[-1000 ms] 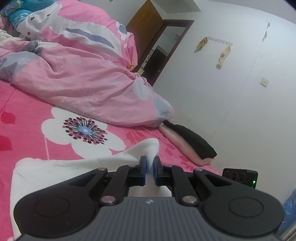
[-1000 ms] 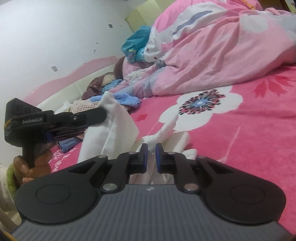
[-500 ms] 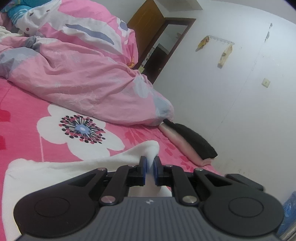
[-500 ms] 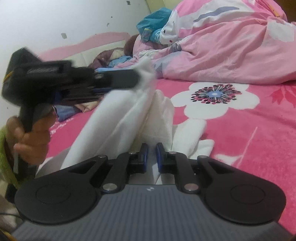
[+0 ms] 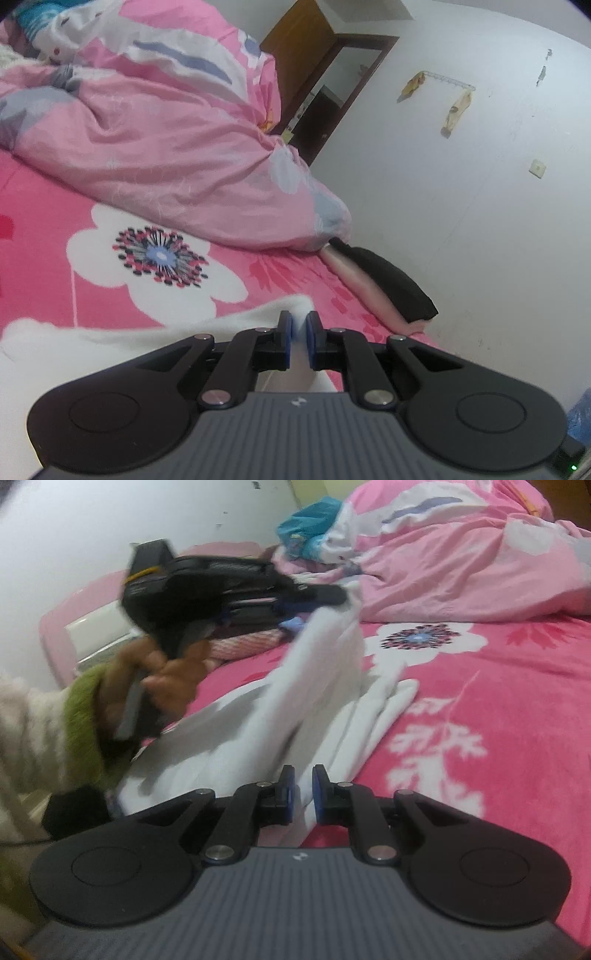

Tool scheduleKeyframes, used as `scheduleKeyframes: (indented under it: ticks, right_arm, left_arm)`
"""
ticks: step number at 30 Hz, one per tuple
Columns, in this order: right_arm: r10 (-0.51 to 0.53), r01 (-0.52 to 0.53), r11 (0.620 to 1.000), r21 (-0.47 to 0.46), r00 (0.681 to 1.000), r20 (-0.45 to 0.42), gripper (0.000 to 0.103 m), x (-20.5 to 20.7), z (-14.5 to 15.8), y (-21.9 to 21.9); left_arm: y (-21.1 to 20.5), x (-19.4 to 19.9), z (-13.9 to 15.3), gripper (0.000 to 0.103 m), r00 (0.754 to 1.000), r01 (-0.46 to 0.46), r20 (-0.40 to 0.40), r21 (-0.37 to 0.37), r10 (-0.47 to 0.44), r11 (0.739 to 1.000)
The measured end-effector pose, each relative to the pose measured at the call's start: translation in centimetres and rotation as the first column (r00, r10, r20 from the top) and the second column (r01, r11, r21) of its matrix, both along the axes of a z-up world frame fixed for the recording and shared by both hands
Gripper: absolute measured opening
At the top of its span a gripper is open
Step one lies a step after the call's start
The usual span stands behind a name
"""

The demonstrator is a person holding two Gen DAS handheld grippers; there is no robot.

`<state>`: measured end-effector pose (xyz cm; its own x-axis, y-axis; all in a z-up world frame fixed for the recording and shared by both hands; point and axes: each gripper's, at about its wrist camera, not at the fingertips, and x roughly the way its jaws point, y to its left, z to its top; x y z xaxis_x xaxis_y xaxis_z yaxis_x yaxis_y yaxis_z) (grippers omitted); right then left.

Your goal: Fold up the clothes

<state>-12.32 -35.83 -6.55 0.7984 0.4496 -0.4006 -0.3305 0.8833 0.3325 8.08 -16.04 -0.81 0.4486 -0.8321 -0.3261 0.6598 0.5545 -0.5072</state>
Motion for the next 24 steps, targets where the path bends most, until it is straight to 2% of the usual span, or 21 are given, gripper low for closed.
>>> scheduleKeyframes:
  ticks: [4, 7, 8, 9, 10, 11, 13, 17, 22, 24]
  right_arm:
    - [0.029, -0.029, 1.0, -0.001, 0.999, 0.028, 0.01, -1.1, 0.2, -0.2]
    - [0.031, -0.031, 0.999, 0.03, 1.0, 0.002, 0.01, -1.4, -0.1, -0.8]
    - [0.025, -0.025, 0.999, 0.039, 1.0, -0.001, 0.01, -1.7, -0.2, -0.9]
    - [0.023, -0.023, 0.999, 0.049, 1.0, -0.001, 0.01, -1.9, -0.2, -0.9]
    - [0.018, -0.018, 0.998, 0.057, 1.0, 0.001, 0.01, -2.2, -0.2, -0.9]
    - [0.013, -0.013, 0.998, 0.064, 1.0, 0.003, 0.01, -2.5, -0.2, -0.8]
    - [0.002, -0.003, 0.998, 0.066, 1.0, 0.011, 0.01, -2.8, -0.1, -0.6]
    - [-0.006, 0.004, 0.995, 0.104, 1.0, 0.022, 0.01, -3.9, -0.2, -0.5]
    - [-0.025, 0.024, 0.994, 0.102, 1.0, 0.009, 0.01, -4.4, -0.4, 0.0]
    - [-0.048, 0.045, 0.99, 0.133, 0.999, 0.021, 0.01, -5.1, -0.3, -0.6]
  left_arm:
    - [-0.5, 0.2, 0.1, 0.009, 1.0, 0.005, -0.006, 0.018, -0.004, 1.0]
    - [-1.1, 0.1, -0.4, 0.01, 0.998, 0.038, -0.046, 0.048, -0.036, 0.998]
    - [-1.4, 0.0, -0.5, 0.014, 0.997, 0.054, -0.061, 0.064, -0.05, 0.997]
    - [-1.7, -0.2, -0.7, 0.021, 0.994, 0.08, -0.08, 0.092, -0.073, 0.992]
    - [-2.1, -0.5, -0.8, 0.027, 0.991, 0.103, -0.096, 0.132, -0.091, 0.986]
    - [-2.5, -0.9, -0.9, 0.037, 0.988, 0.127, -0.112, 0.171, -0.109, 0.977]
    - [-2.9, -2.2, -0.7, 0.04, 0.981, 0.177, -0.122, 0.226, -0.152, 0.958]
    - [-3.2, -5.3, -0.5, 0.054, 0.969, 0.246, -0.09, 0.292, -0.23, 0.924]
    - [-5.2, -8.3, -1.3, 0.052, 0.966, 0.224, 0.013, 0.467, -0.259, 0.855]
    - [-5.6, -8.9, -1.6, 0.046, 0.965, 0.2, 0.047, 0.501, -0.257, 0.842]
